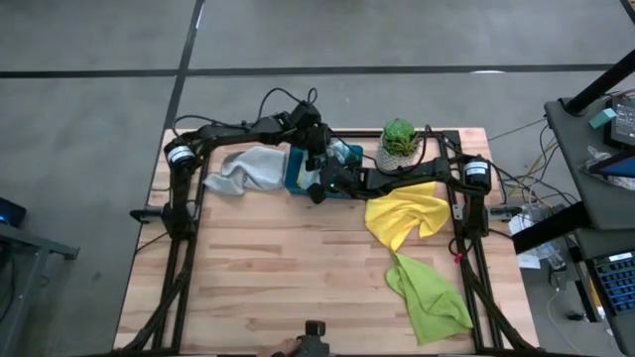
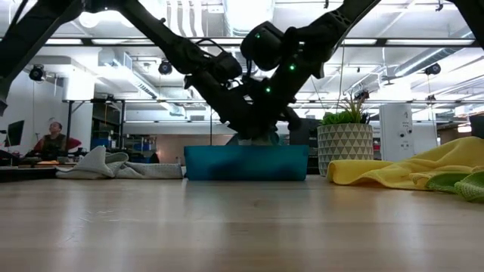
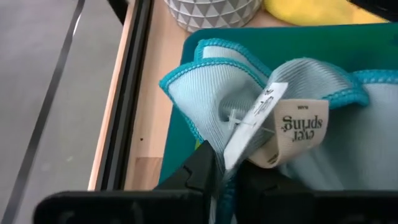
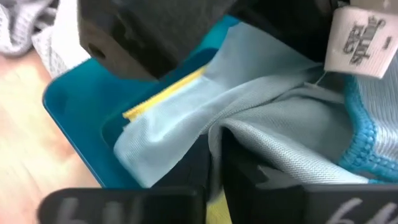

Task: Fold microfiber towels
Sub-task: Put the folded light blue microfiber cloth into the bin

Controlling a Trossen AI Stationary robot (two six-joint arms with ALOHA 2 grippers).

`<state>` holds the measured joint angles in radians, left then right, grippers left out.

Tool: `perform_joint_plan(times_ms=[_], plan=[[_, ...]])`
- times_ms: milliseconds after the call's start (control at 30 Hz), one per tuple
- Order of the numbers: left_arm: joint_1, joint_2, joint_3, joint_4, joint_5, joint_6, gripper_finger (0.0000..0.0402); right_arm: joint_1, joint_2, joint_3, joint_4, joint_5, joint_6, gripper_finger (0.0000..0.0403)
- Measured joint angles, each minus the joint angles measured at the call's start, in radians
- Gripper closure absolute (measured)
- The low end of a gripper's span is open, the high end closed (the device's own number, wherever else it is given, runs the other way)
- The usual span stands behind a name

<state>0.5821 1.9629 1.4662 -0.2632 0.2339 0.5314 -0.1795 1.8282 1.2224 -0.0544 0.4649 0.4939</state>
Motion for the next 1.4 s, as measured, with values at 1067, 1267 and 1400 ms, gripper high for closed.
perform_joint_plan(times_ms=[1067, 1267, 1400], plan=[[-0.003, -0.191, -0.089, -0.261, -0.053, -0.001, 0.0247, 0.038, -0.05, 0.273, -0.707, -0.201, -0.11, 0.0264], [-0.005, -0.303, -0.276, -0.155, -0.003, -0.002, 0.0259, -0.012, -0.137, 0.262, -0.762, -0.147, -0.173, 0.0316], [-0.016, -0.335, -0.411, 0.067, 0.036, -0.045, 0.0294, -0.072, -0.167, 0.228, -0.701, -0.15, -0.224, 0.0365]])
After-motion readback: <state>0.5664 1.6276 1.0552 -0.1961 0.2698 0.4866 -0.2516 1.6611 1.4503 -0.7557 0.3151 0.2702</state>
